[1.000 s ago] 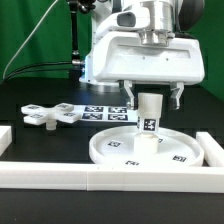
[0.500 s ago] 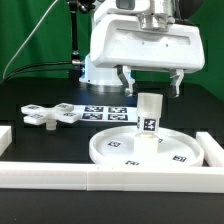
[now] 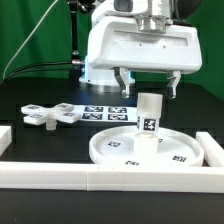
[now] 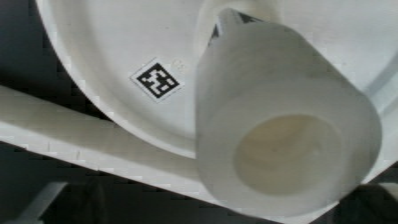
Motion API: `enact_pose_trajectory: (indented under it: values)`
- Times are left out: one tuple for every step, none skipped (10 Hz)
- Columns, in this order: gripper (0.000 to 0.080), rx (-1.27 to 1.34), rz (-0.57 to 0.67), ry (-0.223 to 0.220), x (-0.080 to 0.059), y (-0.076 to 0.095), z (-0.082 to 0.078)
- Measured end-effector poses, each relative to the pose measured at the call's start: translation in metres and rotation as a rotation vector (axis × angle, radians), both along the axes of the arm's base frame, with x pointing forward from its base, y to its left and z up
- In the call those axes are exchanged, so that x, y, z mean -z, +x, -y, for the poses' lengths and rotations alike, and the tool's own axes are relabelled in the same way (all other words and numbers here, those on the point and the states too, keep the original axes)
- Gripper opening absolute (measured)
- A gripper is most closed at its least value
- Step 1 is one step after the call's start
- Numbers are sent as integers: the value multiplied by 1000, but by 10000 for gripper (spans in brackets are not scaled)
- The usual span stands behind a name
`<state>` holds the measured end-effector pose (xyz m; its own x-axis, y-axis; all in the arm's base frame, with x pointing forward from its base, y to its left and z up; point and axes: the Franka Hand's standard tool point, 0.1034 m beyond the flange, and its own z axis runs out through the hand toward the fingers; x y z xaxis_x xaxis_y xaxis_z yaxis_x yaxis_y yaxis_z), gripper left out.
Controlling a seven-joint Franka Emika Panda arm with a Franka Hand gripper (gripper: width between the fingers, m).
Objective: Assemble round table
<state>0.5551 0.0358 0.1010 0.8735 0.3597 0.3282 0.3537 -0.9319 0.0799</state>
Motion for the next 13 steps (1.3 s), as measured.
enact_pose_trajectory:
  values:
    - [649, 18, -90, 7, 1, -6, -4]
    - [649, 35, -139, 15, 0, -6, -9]
    - [649, 30, -215, 13, 1, -9, -14]
    - [649, 27, -250, 12, 0, -8, -17]
    - [649, 34, -334, 11, 1, -13, -20]
    - [649, 17, -325, 6, 3, -9, -15]
    - [649, 18, -315, 3, 6, -11, -10]
    - [649, 22, -319, 2, 8, -13, -6]
    - [649, 20, -310, 1, 9, -13, -4]
    - [649, 20, -303, 0, 13, -14, -3]
    - [649, 18, -301, 0, 17, -14, -3]
    - [649, 8, -299, -2, 18, -13, -2]
    - [527, 6, -298, -2, 18, -13, -2]
